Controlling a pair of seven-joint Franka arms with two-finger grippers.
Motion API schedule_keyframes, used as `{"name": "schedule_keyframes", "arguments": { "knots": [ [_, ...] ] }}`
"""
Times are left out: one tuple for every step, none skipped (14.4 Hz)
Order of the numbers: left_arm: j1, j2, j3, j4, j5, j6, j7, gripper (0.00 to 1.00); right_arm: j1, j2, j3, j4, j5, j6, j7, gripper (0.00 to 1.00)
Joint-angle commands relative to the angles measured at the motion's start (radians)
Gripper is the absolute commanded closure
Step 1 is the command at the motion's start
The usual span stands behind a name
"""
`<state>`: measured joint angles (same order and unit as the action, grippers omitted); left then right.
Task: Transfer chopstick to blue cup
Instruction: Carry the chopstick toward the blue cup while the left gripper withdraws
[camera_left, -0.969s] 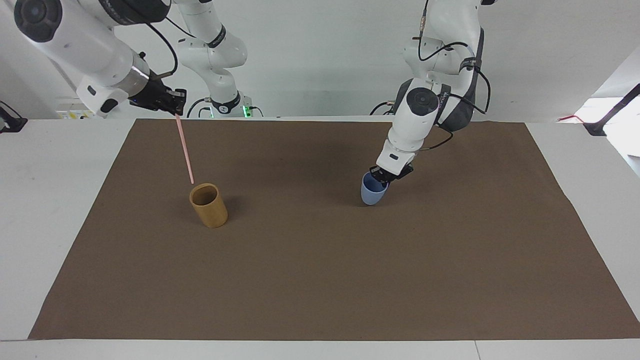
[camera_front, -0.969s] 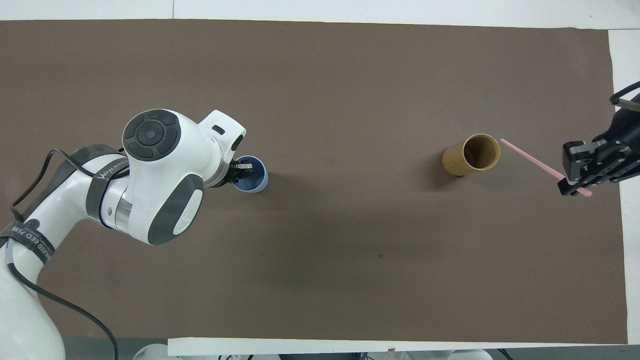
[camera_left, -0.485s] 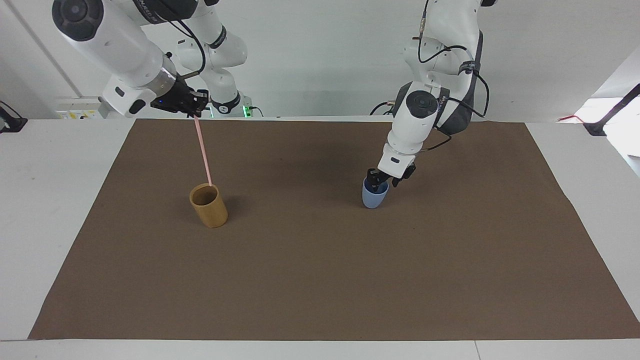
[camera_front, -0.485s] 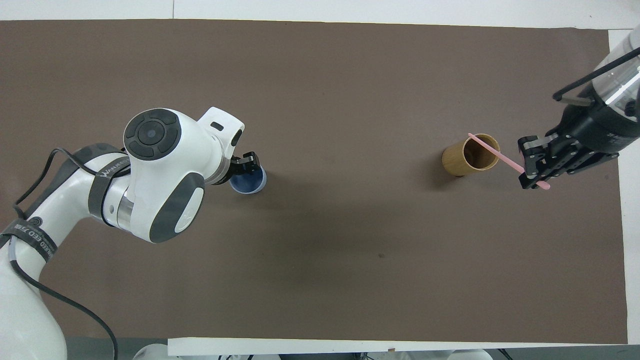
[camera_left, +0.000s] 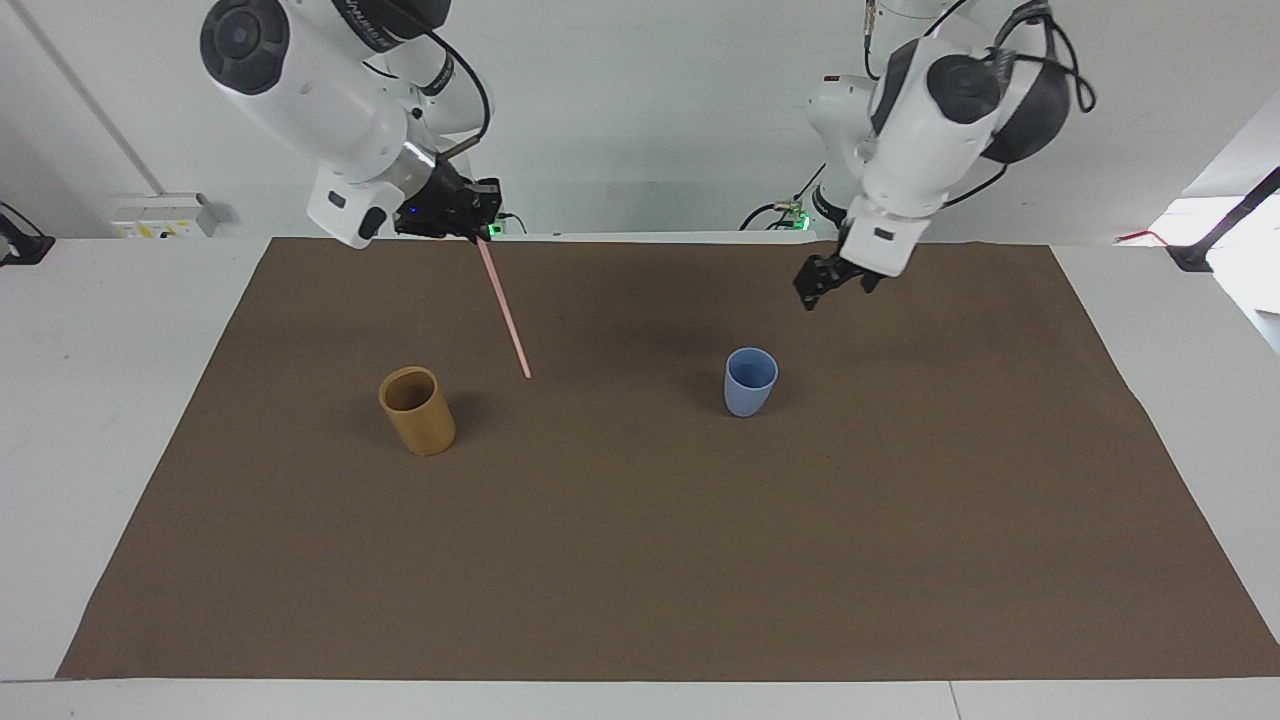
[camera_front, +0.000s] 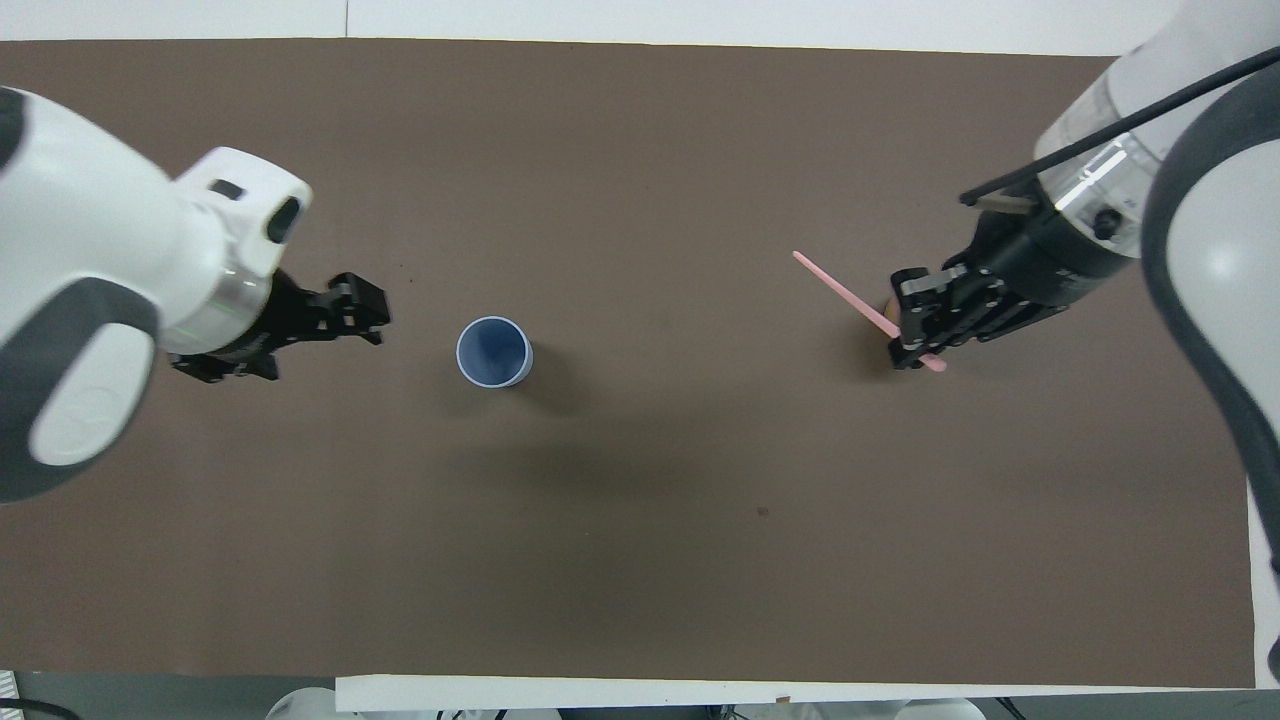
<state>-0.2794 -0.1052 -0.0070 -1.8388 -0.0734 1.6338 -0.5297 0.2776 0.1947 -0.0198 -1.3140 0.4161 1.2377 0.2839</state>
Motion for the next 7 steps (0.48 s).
{"name": "schedule_keyframes", "arguments": {
  "knots": [
    [0.136,-0.021,0.001,-0.002,0.053,-0.012,0.200,0.00,0.116,0.018,0.000,-0.030,0.114,0.138,0.227,1.00],
    [0.199,-0.018,0.002,0.009,0.067,-0.008,0.293,0.00,0.153,0.023,0.000,-0.030,0.145,0.185,0.318,1.00],
    [0.260,-0.011,0.002,0.021,0.067,0.000,0.401,0.00,0.196,0.038,0.001,-0.028,0.165,0.237,0.392,1.00],
    [0.316,-0.008,0.002,0.029,0.066,0.012,0.527,0.00,0.245,0.061,0.001,-0.028,0.196,0.303,0.456,1.00],
    [0.347,-0.004,0.004,0.036,0.067,0.033,0.624,0.00,0.287,0.074,0.001,-0.037,0.208,0.372,0.518,1.00],
    [0.359,0.002,0.004,0.035,0.067,0.046,0.655,0.00,0.305,0.075,0.001,-0.068,0.229,0.441,0.555,1.00],
    [0.361,0.002,0.002,0.027,0.069,0.055,0.654,0.00,0.317,0.074,0.001,-0.095,0.284,0.513,0.583,1.00]
  ]
}}
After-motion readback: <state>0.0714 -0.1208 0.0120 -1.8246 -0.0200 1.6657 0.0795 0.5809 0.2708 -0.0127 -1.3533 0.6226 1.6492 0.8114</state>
